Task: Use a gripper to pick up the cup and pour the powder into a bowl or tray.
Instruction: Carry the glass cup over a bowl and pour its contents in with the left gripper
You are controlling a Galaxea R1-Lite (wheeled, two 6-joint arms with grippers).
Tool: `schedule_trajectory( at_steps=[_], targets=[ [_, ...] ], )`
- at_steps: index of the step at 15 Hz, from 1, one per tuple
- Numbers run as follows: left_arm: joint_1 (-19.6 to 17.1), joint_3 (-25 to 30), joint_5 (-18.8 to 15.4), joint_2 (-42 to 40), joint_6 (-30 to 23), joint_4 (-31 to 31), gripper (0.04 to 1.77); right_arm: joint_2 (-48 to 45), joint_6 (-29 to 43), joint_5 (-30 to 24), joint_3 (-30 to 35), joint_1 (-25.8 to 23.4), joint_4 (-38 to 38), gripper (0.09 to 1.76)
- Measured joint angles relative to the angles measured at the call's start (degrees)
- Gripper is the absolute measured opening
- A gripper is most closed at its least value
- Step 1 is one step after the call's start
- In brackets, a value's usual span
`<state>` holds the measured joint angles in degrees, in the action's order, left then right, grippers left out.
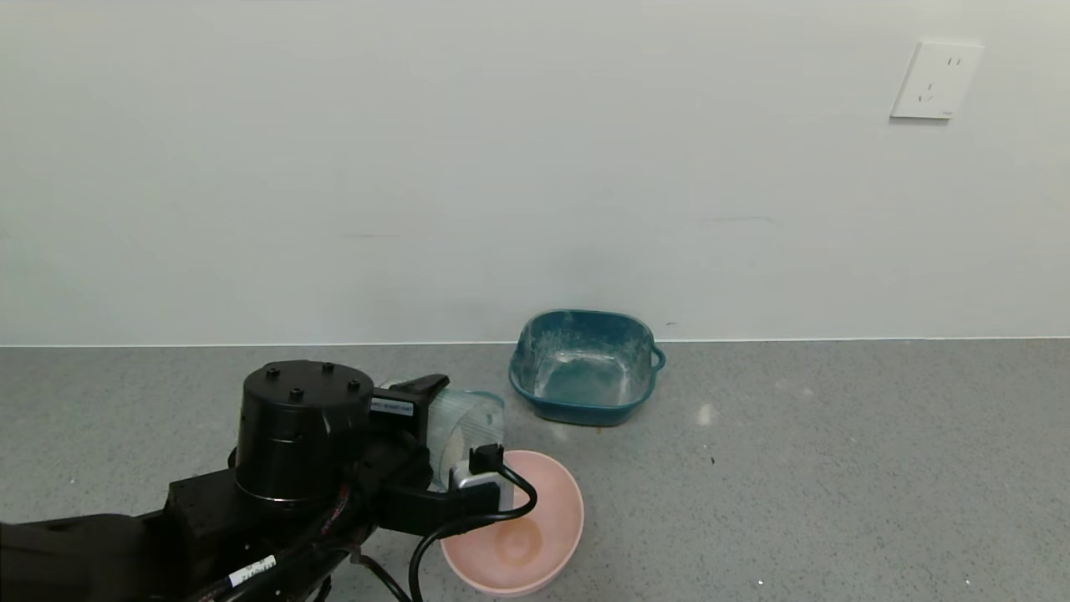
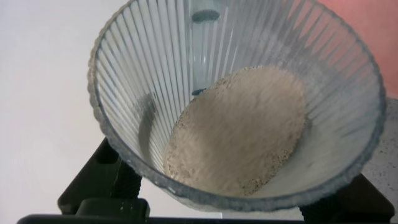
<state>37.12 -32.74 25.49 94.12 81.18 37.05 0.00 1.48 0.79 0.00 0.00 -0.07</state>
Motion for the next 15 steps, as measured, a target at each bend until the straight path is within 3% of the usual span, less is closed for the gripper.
schedule_trajectory(
  at_steps=[5,9,15],
  targets=[
    [1.24,-0.39,3.36,1.74,2.23,0.6,1.33,0.0,0.0,-0.02,0.0,0.0,0.0,1.71],
    [1.88,-0.11,6.12,3.4,5.71,5.92,1.33,0.0,0.01,0.0,0.0,0.0,0.0,1.71],
    [5.27,-0.11,10.97,5.13,8.13,6.19,1.33,0.0,0.01,-0.02,0.0,0.0,0.0,1.71]
  ],
)
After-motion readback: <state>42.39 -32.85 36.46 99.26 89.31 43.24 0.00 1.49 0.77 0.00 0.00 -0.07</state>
